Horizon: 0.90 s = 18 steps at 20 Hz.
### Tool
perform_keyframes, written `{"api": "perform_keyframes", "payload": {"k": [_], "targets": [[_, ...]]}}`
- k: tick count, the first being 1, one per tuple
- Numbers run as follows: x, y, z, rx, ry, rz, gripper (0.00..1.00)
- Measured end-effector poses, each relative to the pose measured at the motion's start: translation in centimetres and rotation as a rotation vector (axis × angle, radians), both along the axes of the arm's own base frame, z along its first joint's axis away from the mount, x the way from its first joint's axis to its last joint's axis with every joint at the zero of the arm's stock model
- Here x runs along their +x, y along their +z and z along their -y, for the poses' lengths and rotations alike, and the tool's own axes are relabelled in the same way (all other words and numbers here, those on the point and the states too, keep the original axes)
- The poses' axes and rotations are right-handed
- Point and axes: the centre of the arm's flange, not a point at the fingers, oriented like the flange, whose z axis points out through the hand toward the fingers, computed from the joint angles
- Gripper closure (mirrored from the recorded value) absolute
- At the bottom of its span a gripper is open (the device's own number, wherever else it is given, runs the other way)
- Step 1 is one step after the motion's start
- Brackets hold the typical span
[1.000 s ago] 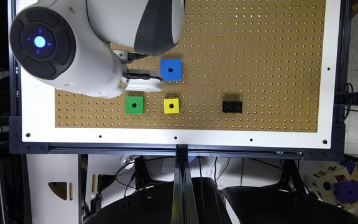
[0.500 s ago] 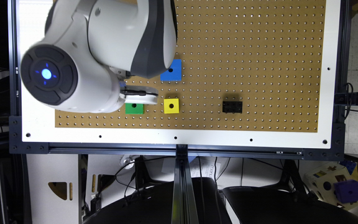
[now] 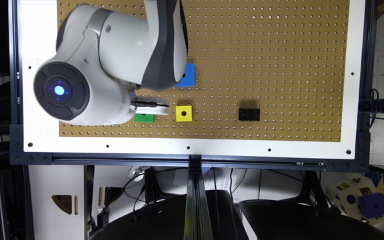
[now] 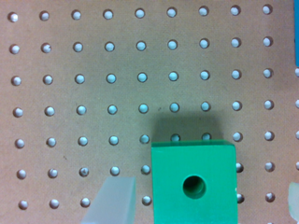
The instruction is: Pick up green block.
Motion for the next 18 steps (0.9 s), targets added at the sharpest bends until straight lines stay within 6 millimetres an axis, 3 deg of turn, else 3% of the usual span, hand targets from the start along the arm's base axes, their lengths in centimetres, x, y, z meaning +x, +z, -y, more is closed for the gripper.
{"api": "perform_keyframes", "payload": {"k": [5,11,18], "targets": [[0.0,-0.6,0.0,0.001,0.000,-0.003,0.00],[0.0,-2.8,0.0,0.002,0.000,0.001,0.00],[1.1,-2.2,-0.3,0.001,0.006,0.025,0.00]]}}
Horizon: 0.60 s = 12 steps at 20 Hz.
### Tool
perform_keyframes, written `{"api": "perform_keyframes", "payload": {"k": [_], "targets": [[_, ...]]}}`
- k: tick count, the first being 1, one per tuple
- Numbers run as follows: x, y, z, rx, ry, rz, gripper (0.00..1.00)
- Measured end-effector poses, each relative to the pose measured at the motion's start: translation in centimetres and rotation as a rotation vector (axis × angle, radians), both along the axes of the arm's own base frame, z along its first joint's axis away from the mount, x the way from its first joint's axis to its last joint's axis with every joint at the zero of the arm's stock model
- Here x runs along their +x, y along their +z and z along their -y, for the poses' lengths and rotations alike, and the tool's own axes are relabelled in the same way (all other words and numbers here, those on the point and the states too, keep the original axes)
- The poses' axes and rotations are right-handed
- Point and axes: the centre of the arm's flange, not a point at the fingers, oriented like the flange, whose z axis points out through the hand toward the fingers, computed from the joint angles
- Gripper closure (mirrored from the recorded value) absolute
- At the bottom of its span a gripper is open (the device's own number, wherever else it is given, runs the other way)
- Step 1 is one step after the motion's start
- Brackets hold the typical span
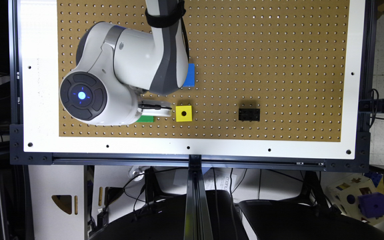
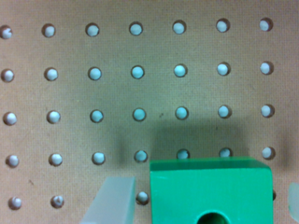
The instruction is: Pick up green block.
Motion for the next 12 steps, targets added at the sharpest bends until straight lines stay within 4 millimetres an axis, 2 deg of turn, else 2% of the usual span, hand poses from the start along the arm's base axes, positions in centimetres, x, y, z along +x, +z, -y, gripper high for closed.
{"api": "perform_keyframes", "payload": {"k": [5,8,9,10,12], "targets": [[0.8,-0.6,0.1,0.002,0.001,0.005,0.00],[0.8,-2.5,0.0,0.003,0.001,-0.001,0.00],[1.0,-2.5,0.0,0.004,0.002,-0.002,0.00],[1.0,-2.4,0.2,0.003,0.000,0.001,1.00],[1.0,-2.4,0.2,0.003,0.000,0.001,1.00]]}}
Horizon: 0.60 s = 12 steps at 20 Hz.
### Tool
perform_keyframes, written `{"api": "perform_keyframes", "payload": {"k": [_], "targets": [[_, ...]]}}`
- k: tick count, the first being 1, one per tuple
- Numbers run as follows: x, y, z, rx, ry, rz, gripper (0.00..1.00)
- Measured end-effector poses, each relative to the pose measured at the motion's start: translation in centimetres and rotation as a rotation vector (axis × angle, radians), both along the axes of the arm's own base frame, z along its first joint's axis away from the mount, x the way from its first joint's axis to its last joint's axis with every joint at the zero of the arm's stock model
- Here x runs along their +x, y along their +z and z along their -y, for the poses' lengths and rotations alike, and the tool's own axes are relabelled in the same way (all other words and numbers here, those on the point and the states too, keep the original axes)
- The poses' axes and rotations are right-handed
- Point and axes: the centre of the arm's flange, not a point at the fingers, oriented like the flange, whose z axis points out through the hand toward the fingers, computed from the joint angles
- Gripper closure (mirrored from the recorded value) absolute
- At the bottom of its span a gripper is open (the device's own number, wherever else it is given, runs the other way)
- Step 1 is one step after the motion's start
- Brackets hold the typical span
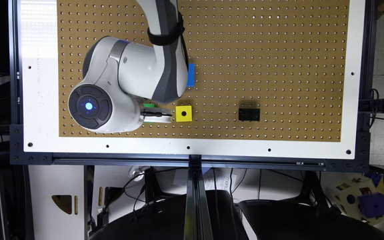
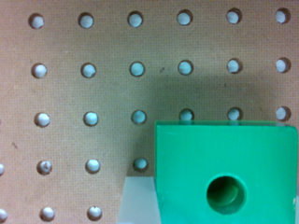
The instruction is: Pick up green block.
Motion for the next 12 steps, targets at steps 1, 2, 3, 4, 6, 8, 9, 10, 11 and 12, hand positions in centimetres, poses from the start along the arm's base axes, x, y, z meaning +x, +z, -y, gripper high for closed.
{"api": "perform_keyframes", "payload": {"k": [1,2,3,4,6,8,9,10,11,12], "targets": [[0.00,0.00,0.00,0.000,0.000,0.000,1.00],[0.00,0.00,0.00,0.000,0.000,0.000,1.00],[0.00,0.00,0.00,0.000,0.000,0.000,1.00],[-0.01,0.00,0.00,0.000,0.000,-0.001,1.00],[-0.02,0.00,-0.01,0.001,0.001,-0.003,1.00],[-0.05,0.02,-0.02,0.001,0.001,-0.006,1.00],[-0.07,0.06,-0.02,0.002,0.001,-0.009,1.00],[-0.08,0.16,-0.02,0.002,0.001,-0.011,1.00],[-0.09,0.30,-0.02,0.002,0.001,-0.013,1.00],[-0.09,0.43,-0.02,0.003,0.001,-0.014,1.00]]}}
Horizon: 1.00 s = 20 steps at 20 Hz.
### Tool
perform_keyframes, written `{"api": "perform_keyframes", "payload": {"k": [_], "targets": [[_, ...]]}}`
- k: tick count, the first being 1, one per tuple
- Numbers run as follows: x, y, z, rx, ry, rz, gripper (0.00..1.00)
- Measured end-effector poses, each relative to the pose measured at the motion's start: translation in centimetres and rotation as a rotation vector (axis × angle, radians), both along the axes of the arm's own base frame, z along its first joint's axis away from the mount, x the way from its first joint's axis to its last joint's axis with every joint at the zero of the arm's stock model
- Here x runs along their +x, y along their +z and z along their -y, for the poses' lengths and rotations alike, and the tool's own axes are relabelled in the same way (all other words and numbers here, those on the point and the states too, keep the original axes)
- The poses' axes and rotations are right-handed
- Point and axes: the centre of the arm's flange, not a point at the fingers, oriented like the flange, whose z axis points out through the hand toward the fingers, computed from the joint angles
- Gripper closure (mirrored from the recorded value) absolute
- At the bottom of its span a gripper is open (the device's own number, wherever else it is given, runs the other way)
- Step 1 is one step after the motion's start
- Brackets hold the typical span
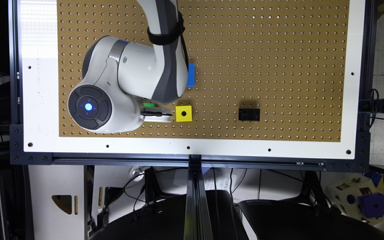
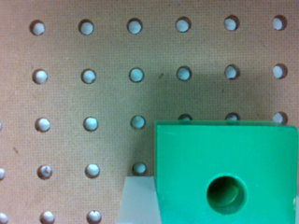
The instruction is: Pick up green block.
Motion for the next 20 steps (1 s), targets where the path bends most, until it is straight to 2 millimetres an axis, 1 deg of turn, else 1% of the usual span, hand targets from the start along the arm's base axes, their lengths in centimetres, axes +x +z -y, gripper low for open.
{"api": "perform_keyframes", "payload": {"k": [2,4,7,13,18,20], "targets": [[0.0,0.1,0.0,0.000,0.000,-0.002,1.00],[0.1,1.0,0.0,-0.001,0.000,0.001,1.00],[0.2,3.8,0.0,-0.002,0.002,-0.005,1.00],[0.1,8.4,0.0,-0.006,0.004,-0.006,1.00],[-0.4,13.5,-0.2,-0.012,0.006,-0.003,1.00],[-0.6,14.7,-0.2,-0.013,0.007,-0.004,1.00]]}}
